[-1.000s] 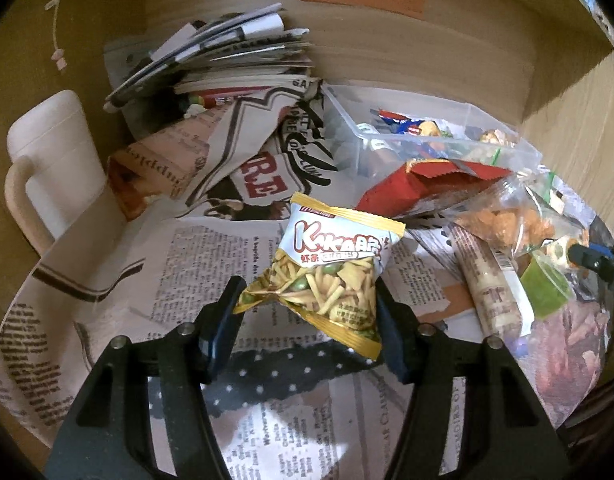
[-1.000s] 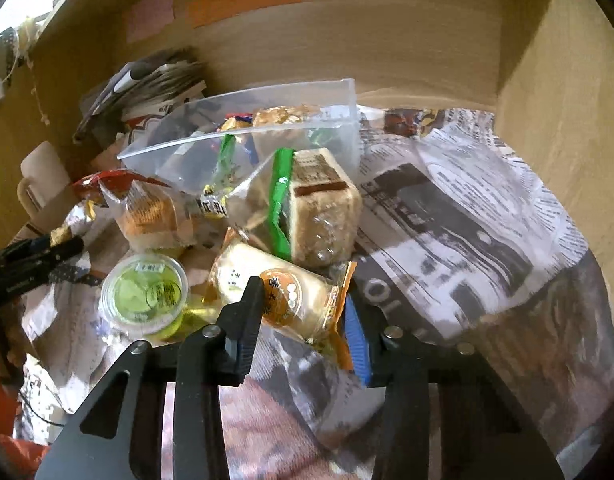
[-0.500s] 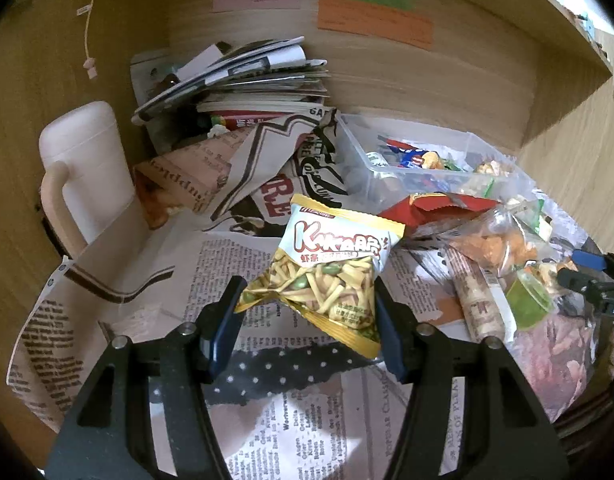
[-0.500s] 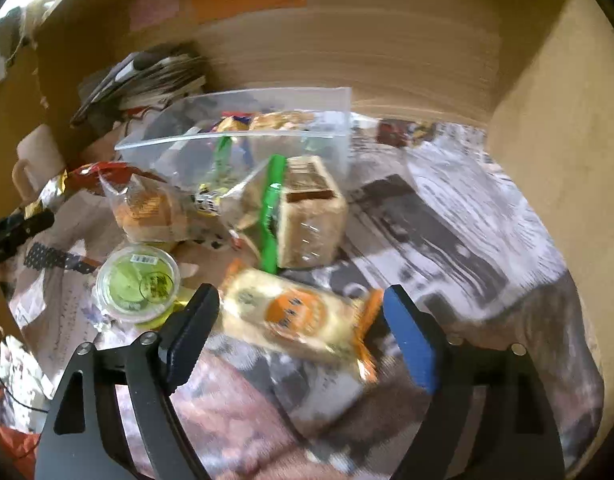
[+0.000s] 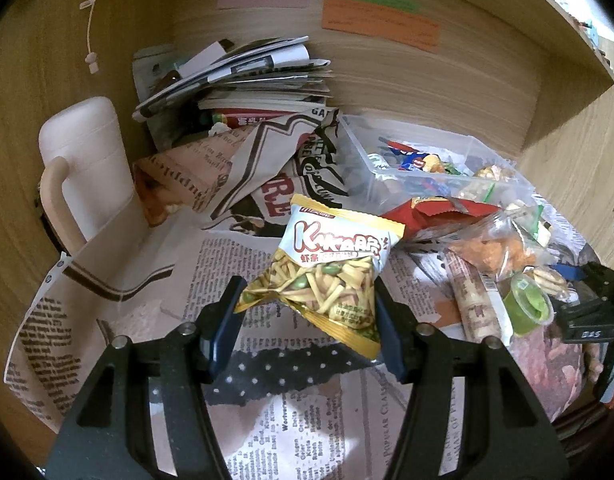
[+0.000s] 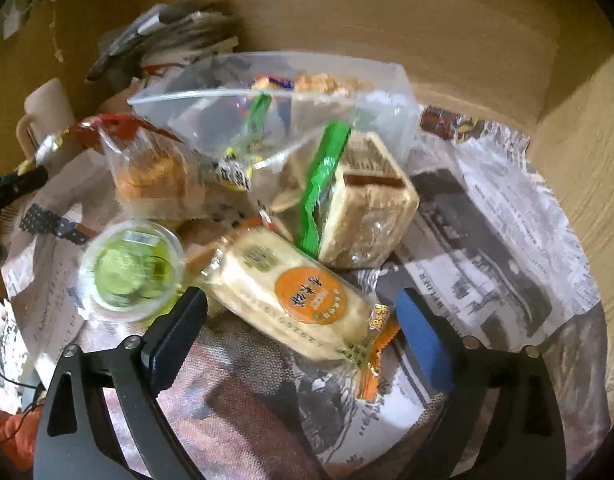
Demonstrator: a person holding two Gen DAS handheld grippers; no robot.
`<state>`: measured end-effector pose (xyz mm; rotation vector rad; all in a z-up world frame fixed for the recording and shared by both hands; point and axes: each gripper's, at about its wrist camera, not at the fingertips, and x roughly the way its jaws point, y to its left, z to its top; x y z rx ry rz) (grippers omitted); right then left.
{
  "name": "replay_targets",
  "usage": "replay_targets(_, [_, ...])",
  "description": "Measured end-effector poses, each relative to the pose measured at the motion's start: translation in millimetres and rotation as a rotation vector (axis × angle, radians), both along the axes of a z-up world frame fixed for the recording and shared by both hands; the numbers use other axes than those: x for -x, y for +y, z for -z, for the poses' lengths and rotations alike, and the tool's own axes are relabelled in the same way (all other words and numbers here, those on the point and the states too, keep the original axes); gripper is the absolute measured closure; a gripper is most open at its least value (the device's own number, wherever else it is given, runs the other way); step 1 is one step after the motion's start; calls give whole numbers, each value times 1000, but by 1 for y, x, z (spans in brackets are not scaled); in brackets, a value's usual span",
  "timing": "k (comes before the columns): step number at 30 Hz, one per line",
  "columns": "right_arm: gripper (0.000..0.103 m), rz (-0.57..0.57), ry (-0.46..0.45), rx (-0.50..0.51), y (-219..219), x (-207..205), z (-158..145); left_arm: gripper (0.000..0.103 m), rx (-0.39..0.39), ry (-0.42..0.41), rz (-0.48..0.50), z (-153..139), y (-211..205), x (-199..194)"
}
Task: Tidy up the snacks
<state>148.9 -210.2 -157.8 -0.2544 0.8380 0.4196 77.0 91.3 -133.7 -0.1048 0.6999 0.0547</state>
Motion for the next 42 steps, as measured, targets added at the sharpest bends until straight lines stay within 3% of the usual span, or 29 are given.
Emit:
replay_targets(3, [16,14,-26,3,0,1,0,43,-3,-6,1,-2,-2,-1])
replay_targets(5, [39,15,-29,-7,-2,2,-3,43,-1,-11,2,-4,-2,-2])
replay_targets(11, [65,18,-32,-11,-9,11,-7,43,0,-27,8,-10,-2,-3])
replay_targets(17, [64,15,-3,-43,-23,20,-11,43,5,-34,27,-12,-6,-4])
replay_targets(18, [61,22,-11,-28,-24,21,-12,43,6,-35,28,-13,-6,-4])
replay_targets(20, [37,31,-38,-12,-23,22,-13,43,9,-35,31,-13,-7,-4])
replay_targets(21, [34,32,-53,-9,-23,22,-14,43,10,-35,31,-13,-7,-4])
replay_targets(28, [34,-19,-62,-6,-8,6,-12,43,14,-36,28,-15,-6,-6])
replay_targets(30, [39,-45,-67,-11,-2,4,-12,43,15,-38,26,-16,-5,-6])
replay_targets(31, [51,-63,-59,-17,0,4,-12,43,15,-40,25,-17,-4,-7])
replay_targets(35, [67,-97,-61,-43,2,8,-15,43,17,-48,24,-22,-4,-10])
replay_targets(42, [79,-106,-103,-115,-7,28,-38,43,24,-61,46,-32,-7,-18])
